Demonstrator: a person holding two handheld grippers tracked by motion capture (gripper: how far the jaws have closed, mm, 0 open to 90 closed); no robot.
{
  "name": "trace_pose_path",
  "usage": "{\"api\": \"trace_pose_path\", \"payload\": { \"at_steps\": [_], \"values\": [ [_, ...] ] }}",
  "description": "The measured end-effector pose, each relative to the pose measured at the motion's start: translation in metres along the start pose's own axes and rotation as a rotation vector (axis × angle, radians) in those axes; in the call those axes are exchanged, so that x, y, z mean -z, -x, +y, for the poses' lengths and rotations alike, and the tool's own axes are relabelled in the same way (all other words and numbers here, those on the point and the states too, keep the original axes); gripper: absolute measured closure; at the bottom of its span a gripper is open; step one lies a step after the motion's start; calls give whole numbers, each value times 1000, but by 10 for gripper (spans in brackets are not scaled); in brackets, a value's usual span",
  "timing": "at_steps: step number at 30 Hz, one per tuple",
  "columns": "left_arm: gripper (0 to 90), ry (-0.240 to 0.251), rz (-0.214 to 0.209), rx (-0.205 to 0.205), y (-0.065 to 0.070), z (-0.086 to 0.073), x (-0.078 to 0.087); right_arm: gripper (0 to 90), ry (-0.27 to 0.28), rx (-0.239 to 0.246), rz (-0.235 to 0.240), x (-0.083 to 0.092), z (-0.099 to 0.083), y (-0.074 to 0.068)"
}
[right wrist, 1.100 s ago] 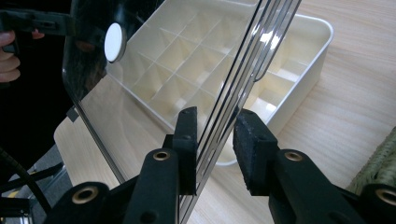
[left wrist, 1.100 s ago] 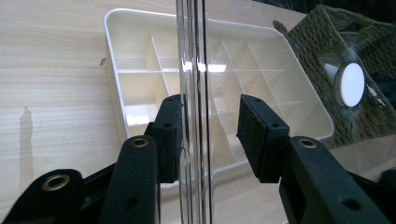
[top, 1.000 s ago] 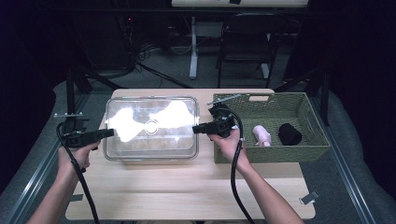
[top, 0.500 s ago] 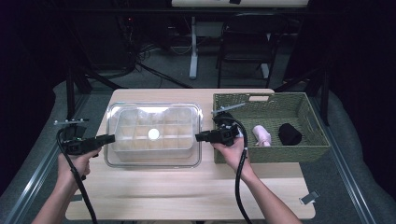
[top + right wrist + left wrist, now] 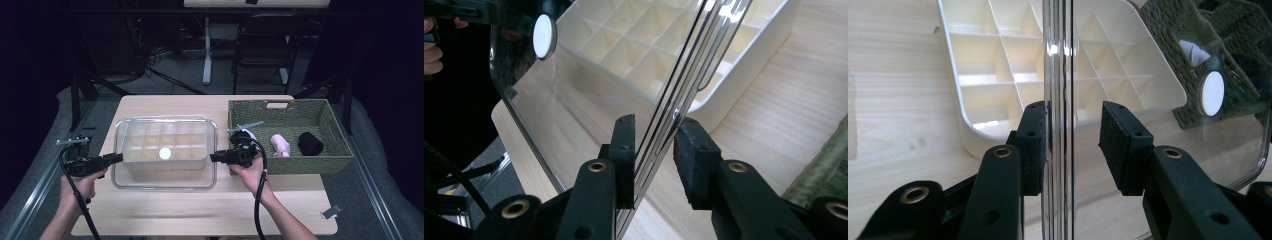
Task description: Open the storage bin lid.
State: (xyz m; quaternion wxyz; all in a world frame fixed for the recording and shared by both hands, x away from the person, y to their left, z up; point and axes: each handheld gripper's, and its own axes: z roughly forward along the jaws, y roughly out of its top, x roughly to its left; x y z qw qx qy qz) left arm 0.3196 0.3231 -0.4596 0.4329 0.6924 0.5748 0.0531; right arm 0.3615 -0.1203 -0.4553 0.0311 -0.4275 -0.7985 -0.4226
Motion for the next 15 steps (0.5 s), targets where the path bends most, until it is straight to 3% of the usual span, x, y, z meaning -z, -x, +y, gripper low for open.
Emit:
{"api": "trace_pose_path", "payload": {
  "at_steps": [15],
  "values": [
    [631,13,-33,35,-2,-28,1,715,-9,4,16,-2,-26,-5]
  ]
}}
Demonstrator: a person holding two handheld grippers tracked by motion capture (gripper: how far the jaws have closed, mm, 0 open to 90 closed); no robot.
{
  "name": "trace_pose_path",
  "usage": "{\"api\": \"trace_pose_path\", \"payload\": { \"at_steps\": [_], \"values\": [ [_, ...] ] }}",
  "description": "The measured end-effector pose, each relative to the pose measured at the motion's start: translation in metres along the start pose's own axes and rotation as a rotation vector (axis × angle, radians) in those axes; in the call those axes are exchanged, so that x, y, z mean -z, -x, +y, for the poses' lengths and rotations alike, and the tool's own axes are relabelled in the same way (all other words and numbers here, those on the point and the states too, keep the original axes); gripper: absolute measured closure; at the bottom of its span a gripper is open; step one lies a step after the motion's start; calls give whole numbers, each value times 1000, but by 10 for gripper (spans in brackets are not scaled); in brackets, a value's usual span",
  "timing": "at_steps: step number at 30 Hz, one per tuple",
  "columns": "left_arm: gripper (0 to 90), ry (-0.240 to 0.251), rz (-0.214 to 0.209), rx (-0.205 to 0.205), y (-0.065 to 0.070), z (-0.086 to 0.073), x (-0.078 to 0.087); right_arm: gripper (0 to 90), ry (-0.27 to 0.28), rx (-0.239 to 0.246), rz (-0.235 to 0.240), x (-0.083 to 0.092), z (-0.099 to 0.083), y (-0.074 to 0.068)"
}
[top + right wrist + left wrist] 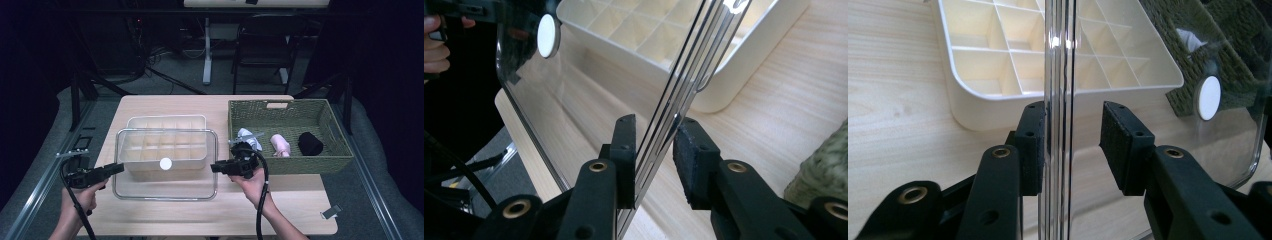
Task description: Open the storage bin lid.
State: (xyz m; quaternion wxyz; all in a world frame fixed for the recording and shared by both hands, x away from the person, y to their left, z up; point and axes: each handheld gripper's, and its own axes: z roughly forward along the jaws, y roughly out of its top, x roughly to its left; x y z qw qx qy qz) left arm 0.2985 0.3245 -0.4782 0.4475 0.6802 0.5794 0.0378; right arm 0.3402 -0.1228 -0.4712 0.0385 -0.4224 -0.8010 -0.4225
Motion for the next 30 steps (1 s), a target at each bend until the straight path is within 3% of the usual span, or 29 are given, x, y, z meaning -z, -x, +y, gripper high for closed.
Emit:
{"api": "trace_pose_path", "payload": {
  "at_steps": [11,22,30],
  "values": [
    [638,-14,3,-17,2,-12,3,716,-18,3,-1,-3,-13,-2],
    [638,-42,-1,-2,0,-25,0,718,-31,-11,12,-7,-26,-2],
    [638,-71,6,2,-2,-36,-3,719,-70,-7,9,-12,-35,-1]
  ]
}}
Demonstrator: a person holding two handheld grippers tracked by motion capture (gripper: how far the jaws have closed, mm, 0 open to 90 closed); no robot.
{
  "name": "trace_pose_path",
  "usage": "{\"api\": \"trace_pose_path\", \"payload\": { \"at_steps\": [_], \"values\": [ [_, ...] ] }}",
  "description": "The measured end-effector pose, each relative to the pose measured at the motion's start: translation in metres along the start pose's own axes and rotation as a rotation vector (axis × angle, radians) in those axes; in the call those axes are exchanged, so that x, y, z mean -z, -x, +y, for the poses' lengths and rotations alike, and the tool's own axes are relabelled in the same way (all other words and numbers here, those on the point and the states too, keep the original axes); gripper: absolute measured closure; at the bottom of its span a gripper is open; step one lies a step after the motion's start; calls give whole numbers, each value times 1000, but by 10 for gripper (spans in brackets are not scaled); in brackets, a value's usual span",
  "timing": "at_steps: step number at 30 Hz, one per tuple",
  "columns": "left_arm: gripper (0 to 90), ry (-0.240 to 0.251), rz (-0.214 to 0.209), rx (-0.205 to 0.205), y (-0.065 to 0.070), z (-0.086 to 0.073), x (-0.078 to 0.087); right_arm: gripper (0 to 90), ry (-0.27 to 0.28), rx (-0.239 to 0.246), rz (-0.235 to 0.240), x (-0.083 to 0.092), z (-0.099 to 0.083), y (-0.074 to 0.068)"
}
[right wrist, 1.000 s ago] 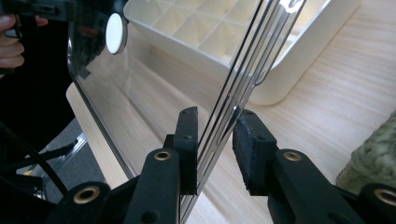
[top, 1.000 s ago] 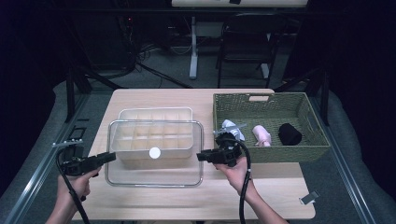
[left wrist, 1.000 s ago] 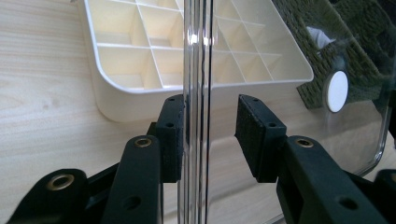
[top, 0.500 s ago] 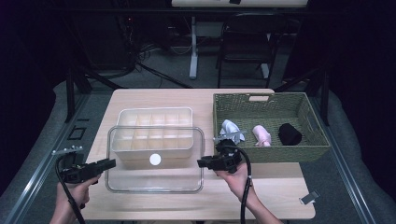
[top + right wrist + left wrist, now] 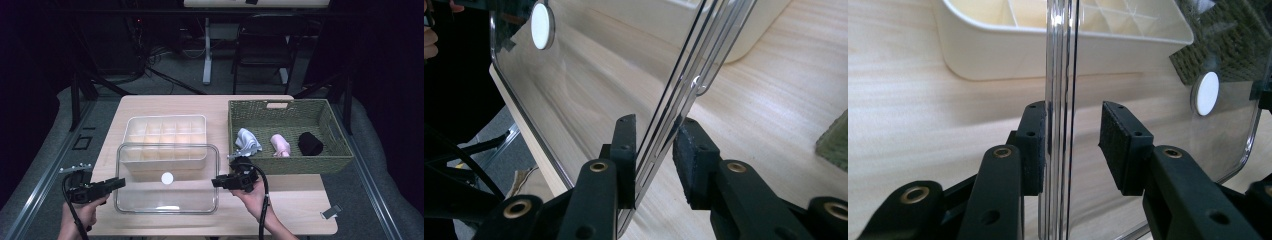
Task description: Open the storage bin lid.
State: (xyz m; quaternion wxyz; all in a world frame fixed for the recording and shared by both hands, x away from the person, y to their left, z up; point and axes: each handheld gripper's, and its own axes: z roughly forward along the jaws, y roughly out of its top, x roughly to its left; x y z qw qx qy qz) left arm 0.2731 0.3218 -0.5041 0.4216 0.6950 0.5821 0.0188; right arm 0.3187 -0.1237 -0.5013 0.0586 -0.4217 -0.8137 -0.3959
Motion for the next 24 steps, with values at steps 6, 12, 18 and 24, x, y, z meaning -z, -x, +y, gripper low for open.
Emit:
{"api": "trace_pose_path", "payload": {
  "at_steps": [6,12,18,24],
  "values": [
    [639,-12,-5,12,-2,-9,-4,724,-15,-9,2,-3,-7,2],
    [640,-23,-2,23,-4,-13,-4,726,-13,-13,16,-5,-10,1],
    [641,-31,-7,26,-6,-18,-4,727,-25,-24,26,-8,-13,2],
    [641,-43,-5,44,-9,-24,-4,728,-40,-27,34,-14,-17,2]
  ]
}}
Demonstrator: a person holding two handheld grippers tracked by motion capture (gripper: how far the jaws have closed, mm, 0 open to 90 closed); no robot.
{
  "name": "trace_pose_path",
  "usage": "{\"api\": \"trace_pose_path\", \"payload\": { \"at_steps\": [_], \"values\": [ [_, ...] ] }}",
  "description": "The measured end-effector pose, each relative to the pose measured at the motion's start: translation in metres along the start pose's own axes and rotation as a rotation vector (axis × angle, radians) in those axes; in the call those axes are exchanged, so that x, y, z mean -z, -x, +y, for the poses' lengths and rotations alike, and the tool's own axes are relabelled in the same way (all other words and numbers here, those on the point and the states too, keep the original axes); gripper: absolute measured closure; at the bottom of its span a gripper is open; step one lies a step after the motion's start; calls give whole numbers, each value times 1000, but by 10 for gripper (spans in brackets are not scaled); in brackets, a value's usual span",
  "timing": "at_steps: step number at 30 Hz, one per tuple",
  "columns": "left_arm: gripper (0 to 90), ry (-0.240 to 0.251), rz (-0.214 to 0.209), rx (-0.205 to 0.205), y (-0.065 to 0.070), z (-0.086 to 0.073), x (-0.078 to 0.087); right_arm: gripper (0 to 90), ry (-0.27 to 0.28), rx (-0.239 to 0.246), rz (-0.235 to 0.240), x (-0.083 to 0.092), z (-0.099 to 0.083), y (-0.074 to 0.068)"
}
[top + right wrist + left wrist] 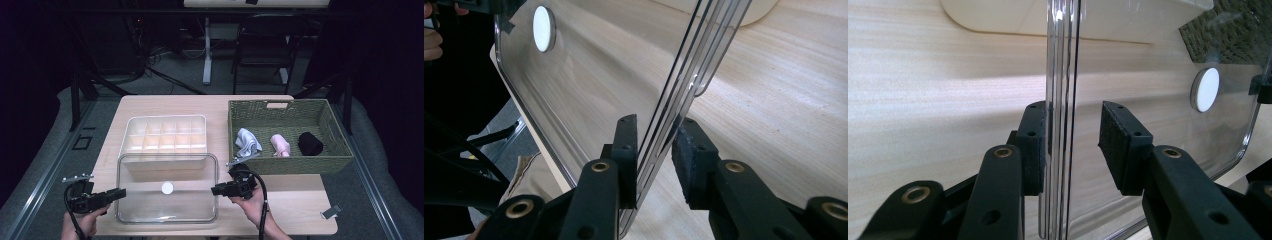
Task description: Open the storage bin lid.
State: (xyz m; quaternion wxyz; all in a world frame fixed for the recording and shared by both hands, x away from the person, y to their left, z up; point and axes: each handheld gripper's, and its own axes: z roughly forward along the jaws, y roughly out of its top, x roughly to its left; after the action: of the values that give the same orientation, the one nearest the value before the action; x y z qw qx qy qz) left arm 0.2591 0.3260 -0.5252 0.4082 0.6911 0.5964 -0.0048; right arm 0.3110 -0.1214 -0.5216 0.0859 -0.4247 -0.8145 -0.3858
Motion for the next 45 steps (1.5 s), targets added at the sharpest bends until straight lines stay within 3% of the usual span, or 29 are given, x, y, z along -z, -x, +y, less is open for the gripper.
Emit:
{"api": "trace_pose_path", "payload": {
  "at_steps": [12,34,36,45],
  "values": [
    [643,-31,5,17,-6,-10,-5,736,-14,-8,-1,-9,-6,1],
    [646,-101,14,2,-14,-14,-13,712,-27,-12,-15,-20,-17,2],
    [645,-85,16,5,-14,-15,-14,709,-22,-18,-13,-22,-17,2],
    [638,-116,31,-9,-13,-15,-14,696,-35,2,-32,-23,-18,1]
  ]
}}
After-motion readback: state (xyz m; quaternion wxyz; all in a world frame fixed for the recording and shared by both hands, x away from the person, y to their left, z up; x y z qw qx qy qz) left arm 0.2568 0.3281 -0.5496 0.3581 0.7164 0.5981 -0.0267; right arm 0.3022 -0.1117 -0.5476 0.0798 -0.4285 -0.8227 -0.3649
